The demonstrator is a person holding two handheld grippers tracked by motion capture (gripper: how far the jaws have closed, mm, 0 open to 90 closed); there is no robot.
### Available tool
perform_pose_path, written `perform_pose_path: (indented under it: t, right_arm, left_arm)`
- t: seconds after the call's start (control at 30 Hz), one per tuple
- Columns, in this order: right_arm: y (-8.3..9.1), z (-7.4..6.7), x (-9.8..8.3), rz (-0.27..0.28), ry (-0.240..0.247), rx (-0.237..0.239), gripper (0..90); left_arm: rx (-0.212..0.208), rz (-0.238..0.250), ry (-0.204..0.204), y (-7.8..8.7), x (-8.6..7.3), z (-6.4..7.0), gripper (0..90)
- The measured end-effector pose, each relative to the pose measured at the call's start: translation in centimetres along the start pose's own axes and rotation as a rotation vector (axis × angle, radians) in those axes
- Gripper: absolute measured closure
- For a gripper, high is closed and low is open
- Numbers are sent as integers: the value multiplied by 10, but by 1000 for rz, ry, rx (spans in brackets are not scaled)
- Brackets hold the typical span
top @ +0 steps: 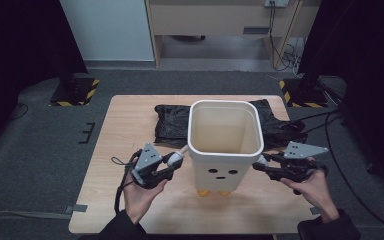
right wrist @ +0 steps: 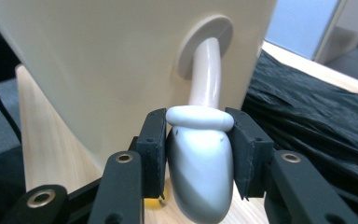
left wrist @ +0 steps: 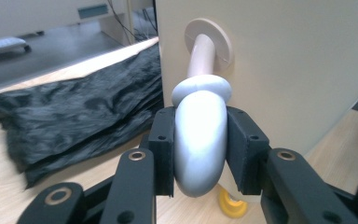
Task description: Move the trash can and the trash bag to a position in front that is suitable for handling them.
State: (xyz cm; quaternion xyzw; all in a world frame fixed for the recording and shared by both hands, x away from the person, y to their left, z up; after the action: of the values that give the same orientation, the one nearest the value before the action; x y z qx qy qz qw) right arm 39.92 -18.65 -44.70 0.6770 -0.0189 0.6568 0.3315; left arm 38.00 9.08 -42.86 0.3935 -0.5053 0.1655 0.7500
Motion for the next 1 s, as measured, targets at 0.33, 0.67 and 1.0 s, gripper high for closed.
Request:
perform_pose_path:
  t: [0.33, 0.67, 1.0]
  right_arm:
    - [-31, -20, 17, 6, -14, 41, 613]
    - [-31, -25, 18, -12, -31, 57, 616]
    - [-21, -21, 15, -54, -26, 61, 616]
  left_arm:
    - [28, 15, 35, 21, -10, -25, 653]
    - [11, 19, 57, 23, -13, -25, 653]
    - [-24, 32, 57, 19, -14, -16, 653]
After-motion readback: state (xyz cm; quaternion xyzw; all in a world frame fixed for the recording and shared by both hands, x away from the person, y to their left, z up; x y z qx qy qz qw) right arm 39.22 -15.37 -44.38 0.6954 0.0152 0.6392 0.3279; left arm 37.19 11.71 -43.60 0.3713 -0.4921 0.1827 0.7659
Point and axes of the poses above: each handheld gripper's, and its own axes: y roughly backward along the jaws, x roughly out of its top, z roughly to its right, the point moved 10 cm from there along -y, roughly forward along the jaws, and after that the axes turned 9 degrees about y, right-handed, at the moved point
